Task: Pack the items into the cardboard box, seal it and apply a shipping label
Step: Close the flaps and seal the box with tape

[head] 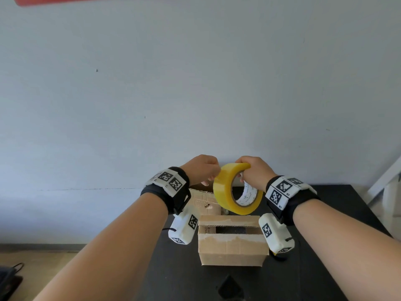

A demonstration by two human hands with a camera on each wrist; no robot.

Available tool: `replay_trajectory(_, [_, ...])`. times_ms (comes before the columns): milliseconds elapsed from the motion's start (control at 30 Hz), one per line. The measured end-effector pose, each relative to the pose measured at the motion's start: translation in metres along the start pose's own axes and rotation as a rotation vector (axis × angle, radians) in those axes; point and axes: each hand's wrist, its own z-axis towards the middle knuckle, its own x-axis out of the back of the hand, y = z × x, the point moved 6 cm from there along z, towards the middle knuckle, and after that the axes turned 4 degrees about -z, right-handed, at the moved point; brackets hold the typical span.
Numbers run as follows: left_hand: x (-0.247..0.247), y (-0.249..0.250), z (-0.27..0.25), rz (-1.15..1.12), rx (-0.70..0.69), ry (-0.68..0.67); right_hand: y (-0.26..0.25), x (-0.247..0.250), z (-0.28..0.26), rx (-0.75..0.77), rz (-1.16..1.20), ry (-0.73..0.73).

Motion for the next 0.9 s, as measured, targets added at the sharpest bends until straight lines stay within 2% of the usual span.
replay_trajectory(100, [0.001,-0.004,-0.001,0.024,-0.030,-0.026,0.003,-0.001,-0.001,-0.007,0.004,-0.009])
replay_trajectory(267, [0.004,0.005,-0.003,0.164,-0.145,0.162,0.009,-0.002,-0.002,-0.026,-0.016,0.020])
replay_trajectory(367, [-0.003,0.003,-0.004,0.213,-0.118,0.166,0.014,0.001,-0.002,-0.034,-0.094,0.065])
replay_trajectory(433, [0.001,0.005,-0.007,0.072,-0.114,0.187,0.018,0.001,-0.005,-0.035,-0.156,0.057])
replay_trajectory(500, [0.013,0.014,-0.010,-0.194,-0.125,0.219,0.021,-0.006,-0.011,-0.020,-0.311,-0.016])
replay_trajectory(567, [0.028,0.025,-0.012,-0.254,-0.131,0.223,0.030,-0.016,-0.017,-0.021,-0.389,-0.068])
replay_trajectory(633, [0.036,0.026,-0.013,-0.197,-0.117,0.205,0.038,-0.020,-0.019,-0.049,-0.308,-0.067])
replay_trajectory(733, [0.028,0.010,-0.013,-0.179,-0.080,0.185,0.038,-0.013,-0.016,-0.084,-0.066,-0.024])
replay_trajectory(900, [0.000,0.003,-0.011,0.047,-0.155,0.157,0.030,-0.004,-0.012,-0.120,0.120,0.009])
